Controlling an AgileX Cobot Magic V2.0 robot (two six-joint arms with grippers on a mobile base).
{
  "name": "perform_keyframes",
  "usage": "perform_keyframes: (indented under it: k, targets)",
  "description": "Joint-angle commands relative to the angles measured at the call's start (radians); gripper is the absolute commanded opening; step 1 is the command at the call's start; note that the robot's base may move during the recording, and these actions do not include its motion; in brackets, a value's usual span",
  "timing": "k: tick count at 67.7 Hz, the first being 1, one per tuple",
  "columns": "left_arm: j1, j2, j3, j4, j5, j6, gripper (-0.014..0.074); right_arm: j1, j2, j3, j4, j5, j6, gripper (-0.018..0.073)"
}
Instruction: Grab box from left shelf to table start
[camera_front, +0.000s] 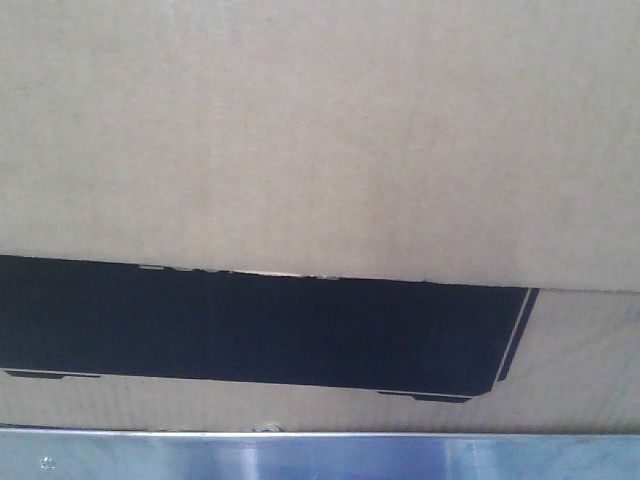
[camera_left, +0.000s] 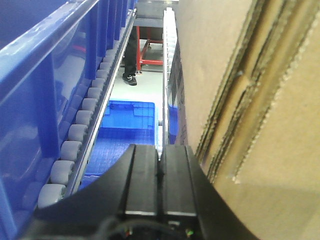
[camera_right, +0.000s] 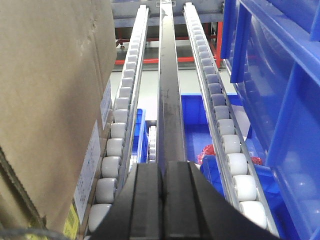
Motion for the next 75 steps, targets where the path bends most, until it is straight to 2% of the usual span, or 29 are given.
perform_keyframes:
  k: [1,32,46,58,75]
  targets:
    - [0.001,-0.016,-0.007,-0.010,-0.093,-0.007,-0.0099,-0.001,-0.006,0.002,0.001,-0.082,-0.003,0.0057]
    - [0.001,-0.016,-0.007,-0.010,-0.093,-0.007,-0.0099,-0.001,-0.006,0.002,0.001,-0.082,-0.003,0.0057]
    - [0.001,-0.016,-0.007,-0.010,-0.153,-0.007,-0.0099,-0.001,-0.006,0.002,0.001,-0.082,-0.003,0.0057]
    - [0.001,-0.016,-0.038,-0.046,-0.211,-0.007,-0.0099,-0.001,-0.006,0.002,0.001,-0.082,-0.003,0.0057]
    - [-0.001,-0.004,-0.250,-0.033,-0.080,-0.007,-0.0097,-0.001,-0.006,0.002,0.001,-0.082,-0.003,0.0057]
